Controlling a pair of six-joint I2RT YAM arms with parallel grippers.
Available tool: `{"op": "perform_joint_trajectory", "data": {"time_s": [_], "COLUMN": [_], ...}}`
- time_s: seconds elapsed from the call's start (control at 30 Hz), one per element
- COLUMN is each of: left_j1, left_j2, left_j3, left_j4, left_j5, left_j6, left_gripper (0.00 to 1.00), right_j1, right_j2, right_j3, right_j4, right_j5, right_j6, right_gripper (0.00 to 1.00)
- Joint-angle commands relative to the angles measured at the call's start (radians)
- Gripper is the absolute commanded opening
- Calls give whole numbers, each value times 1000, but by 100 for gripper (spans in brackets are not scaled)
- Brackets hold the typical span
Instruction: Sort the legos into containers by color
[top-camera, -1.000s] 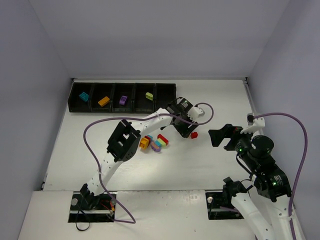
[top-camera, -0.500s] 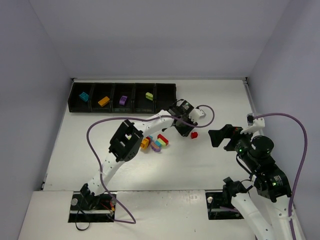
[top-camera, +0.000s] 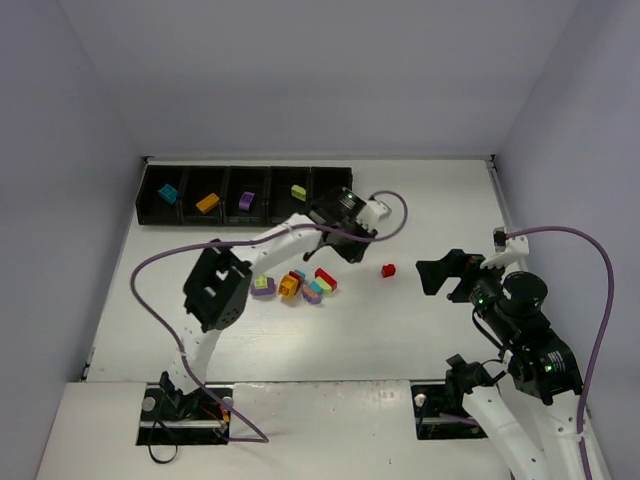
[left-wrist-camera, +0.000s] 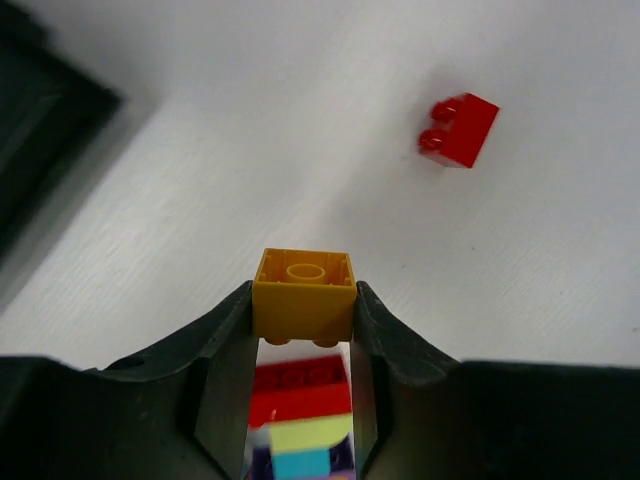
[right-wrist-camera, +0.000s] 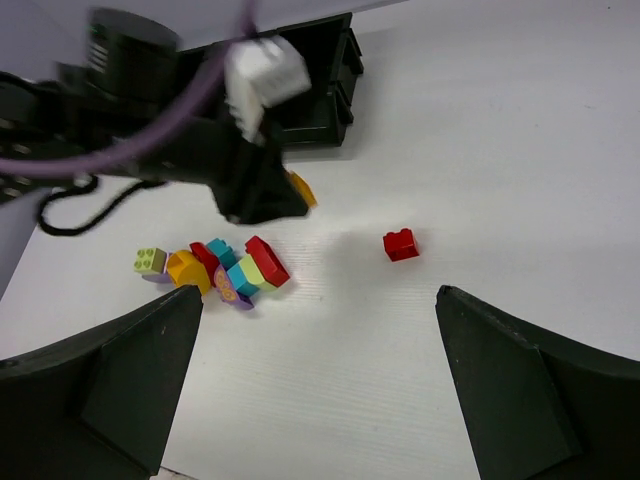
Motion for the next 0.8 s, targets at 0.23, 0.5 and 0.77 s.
{"op": "perform_joint_trajectory", "data": {"time_s": [0.23, 0.5, 0.77], "left_j1": [462, 769, 846], "left_j2": [-446, -320, -42], "left_j3": [-194, -78, 237], "left_j4": [-8, -20, -123], "left_j5": [-226, -224, -250], "left_j6": [-187, -219, -214], "left_gripper": [13, 13, 26], "right_j1": [5, 5, 5], "right_j2": [109, 235, 329], "right_j3": [34, 27, -3], "right_j4": [69, 87, 98], "right_j5": [4, 14, 1], "right_j6": [-21, -38, -23], "right_gripper": [100, 100, 100]}}
